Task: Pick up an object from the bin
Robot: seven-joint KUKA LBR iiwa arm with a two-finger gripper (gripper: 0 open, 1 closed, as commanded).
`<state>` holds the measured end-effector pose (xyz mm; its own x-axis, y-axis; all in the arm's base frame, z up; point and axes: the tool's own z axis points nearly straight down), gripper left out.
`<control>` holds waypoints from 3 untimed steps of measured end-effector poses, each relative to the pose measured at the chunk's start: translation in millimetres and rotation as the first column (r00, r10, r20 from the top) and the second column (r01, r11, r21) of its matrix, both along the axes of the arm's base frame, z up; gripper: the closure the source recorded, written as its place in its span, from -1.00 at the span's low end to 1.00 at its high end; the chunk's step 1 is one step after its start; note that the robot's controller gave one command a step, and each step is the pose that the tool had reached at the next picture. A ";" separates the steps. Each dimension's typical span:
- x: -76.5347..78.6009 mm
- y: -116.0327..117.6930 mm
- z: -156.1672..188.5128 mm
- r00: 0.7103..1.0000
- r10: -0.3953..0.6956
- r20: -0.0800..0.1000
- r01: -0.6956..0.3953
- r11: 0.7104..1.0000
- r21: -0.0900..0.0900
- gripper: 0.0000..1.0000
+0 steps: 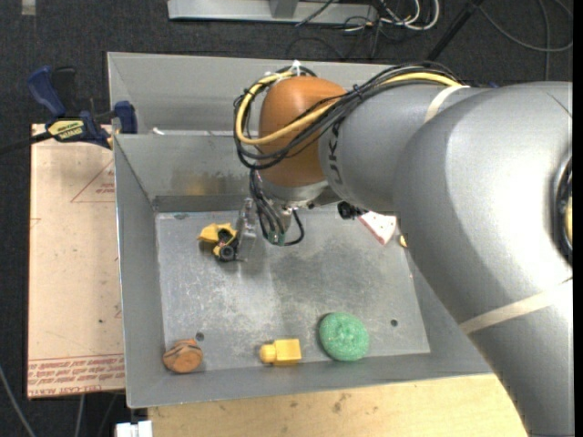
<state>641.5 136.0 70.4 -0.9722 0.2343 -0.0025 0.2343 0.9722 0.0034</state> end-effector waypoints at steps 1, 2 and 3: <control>-0.4 -0.1 1.6 1.000 0.000 -0.002 0.000 1.000 0.000 1.00; -1.9 -0.4 9.2 1.000 0.000 -0.007 0.000 1.000 -0.001 1.00; -2.4 -0.5 31.0 1.000 0.000 -0.009 0.000 1.000 -0.001 1.00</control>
Offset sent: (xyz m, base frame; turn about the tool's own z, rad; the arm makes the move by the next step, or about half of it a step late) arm 0.0001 0.0000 0.1023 0.0000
